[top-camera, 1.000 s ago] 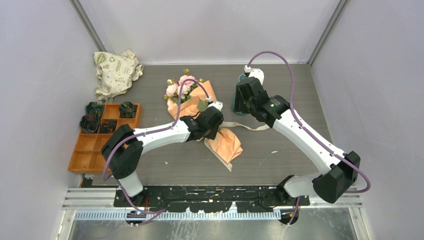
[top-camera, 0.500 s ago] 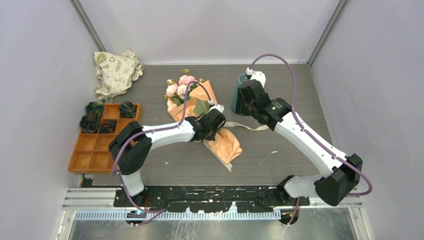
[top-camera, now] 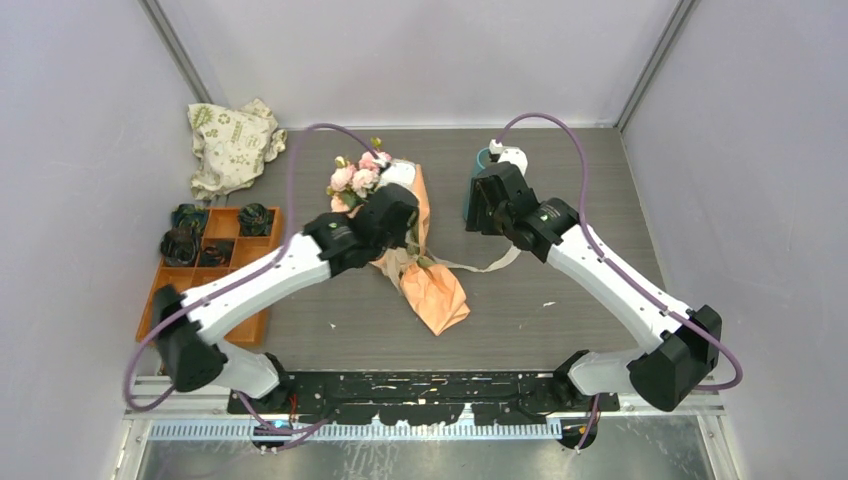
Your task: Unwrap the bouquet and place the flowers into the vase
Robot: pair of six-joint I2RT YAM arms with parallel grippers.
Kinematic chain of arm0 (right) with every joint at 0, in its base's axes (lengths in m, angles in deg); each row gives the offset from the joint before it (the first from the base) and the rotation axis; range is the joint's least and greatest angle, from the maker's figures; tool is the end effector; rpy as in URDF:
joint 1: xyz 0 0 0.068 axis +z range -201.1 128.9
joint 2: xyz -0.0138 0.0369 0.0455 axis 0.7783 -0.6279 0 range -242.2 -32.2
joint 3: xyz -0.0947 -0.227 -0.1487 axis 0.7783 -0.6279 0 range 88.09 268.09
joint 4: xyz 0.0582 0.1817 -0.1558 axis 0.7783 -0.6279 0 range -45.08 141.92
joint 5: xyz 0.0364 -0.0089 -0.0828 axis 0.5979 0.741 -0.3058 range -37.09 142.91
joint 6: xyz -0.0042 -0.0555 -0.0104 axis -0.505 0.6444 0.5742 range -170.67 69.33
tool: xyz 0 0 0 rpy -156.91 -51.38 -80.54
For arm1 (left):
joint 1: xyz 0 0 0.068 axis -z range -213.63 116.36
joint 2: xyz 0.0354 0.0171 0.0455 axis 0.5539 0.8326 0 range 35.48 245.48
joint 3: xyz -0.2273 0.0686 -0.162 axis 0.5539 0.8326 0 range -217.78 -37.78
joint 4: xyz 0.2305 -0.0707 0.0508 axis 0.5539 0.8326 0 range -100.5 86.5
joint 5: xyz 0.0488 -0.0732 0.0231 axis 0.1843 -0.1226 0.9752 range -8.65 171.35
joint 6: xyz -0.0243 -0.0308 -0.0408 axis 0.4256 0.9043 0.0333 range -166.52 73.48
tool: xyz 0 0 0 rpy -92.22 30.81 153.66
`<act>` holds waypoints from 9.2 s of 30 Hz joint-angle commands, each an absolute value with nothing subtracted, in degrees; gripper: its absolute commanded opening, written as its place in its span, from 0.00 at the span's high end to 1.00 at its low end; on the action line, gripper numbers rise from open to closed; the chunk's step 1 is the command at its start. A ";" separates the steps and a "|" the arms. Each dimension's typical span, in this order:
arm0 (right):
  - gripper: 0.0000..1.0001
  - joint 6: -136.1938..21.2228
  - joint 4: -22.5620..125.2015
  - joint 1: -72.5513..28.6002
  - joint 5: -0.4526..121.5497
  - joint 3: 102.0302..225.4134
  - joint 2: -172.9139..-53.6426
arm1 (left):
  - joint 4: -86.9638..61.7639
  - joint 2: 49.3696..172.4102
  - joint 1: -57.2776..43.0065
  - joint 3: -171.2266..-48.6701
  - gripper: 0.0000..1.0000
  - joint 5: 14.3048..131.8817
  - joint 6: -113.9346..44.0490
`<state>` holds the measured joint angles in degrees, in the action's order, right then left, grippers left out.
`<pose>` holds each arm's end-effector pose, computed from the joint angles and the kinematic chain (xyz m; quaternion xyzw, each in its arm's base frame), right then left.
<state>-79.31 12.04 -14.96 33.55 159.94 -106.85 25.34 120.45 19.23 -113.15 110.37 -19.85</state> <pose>0.2173 0.1425 0.3559 0.0082 0.9054 0.0820 0.4165 0.2008 -0.2335 0.3351 0.1104 0.8940 -0.0567 0.4305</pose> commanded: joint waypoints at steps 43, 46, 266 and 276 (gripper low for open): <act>0.46 -74.62 19.71 0.05 48.94 168.61 -136.36 | 28.36 89.66 19.36 -98.63 0.82 123.63 -6.62; 0.46 -73.57 19.09 -0.18 45.55 171.26 -139.82 | 24.57 92.25 19.34 -95.56 0.86 119.58 -4.73; 0.39 -81.32 11.11 -5.31 39.97 156.58 -116.20 | 19.76 97.99 -3.27 -87.45 0.99 99.26 -9.17; 0.39 -76.78 10.97 2.59 40.82 161.20 -120.22 | 18.96 98.92 -3.24 -87.35 0.98 97.74 -8.73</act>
